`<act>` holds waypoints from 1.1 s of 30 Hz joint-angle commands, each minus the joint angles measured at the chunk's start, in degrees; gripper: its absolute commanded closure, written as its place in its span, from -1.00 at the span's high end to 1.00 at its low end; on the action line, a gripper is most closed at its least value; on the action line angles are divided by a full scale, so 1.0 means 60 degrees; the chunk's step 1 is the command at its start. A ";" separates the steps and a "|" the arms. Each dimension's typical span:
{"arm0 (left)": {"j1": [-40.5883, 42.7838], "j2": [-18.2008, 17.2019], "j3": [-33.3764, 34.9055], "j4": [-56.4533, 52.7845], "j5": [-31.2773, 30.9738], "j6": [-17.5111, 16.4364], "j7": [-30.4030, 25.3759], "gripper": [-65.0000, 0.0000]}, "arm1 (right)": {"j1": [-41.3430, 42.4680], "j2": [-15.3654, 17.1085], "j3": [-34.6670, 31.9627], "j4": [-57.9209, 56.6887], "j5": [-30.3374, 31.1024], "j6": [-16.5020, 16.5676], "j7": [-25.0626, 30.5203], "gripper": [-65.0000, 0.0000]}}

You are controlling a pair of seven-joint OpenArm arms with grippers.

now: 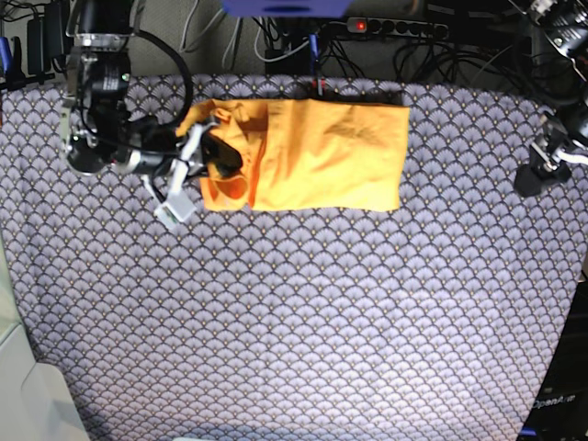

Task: Fold the T-shirt properly
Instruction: 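Pinch the shirt's end with the right gripper and push it toward the middle, then lift the strip end with the right gripper and fold it over the middle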

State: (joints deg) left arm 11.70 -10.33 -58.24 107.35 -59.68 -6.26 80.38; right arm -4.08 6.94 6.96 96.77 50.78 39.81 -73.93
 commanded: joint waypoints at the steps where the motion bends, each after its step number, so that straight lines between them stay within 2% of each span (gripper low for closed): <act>1: -0.0024 -0.0147 -0.0045 0.0138 -0.0214 -0.0033 -0.0114 0.34 | 0.0218 -0.0006 0.0034 0.0186 0.0261 0.0031 0.0168 -1.00; 9: -0.0009 -0.0162 -0.0045 0.0138 -0.0185 -0.0033 -0.0100 0.34 | 0.0291 -0.0724 -0.0332 0.1461 0.0276 0.0031 -0.0052 -1.00; 16: 0.0064 -0.0162 -0.0059 0.0138 -0.0185 -0.0033 -0.0063 0.34 | 0.0584 -0.1149 -0.1006 0.1446 0.0217 0.0031 0.0036 -1.00; 21: 0.0093 -0.0162 -0.0074 0.0138 -0.0170 -0.0033 -0.0063 0.34 | 0.0672 -0.1076 -0.1461 0.1446 0.0217 0.0031 0.0710 -1.00; 25: 0.0166 -0.0220 -0.0396 0.0152 -0.0200 -0.0033 -0.0063 0.34 | 0.0892 -0.1032 -0.1636 0.1022 0.0217 0.0031 0.0739 -1.00; 29: 0.0210 -0.0308 -0.0704 0.0152 -0.0185 -0.0033 -0.0063 0.34 | 0.1053 -0.1223 -0.1636 0.0362 0.0217 0.0031 0.0769 -1.00; 33: 0.0225 -0.0513 -0.0968 0.0050 -0.0141 -0.0033 -0.0063 0.34 | 0.1200 -0.1223 -0.2135 -0.0121 0.0217 0.0031 0.1399 -1.00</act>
State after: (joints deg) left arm 12.99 -12.53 -63.72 107.13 -59.59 -6.26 80.79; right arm 1.96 0.19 -5.56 95.15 49.95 39.79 -67.09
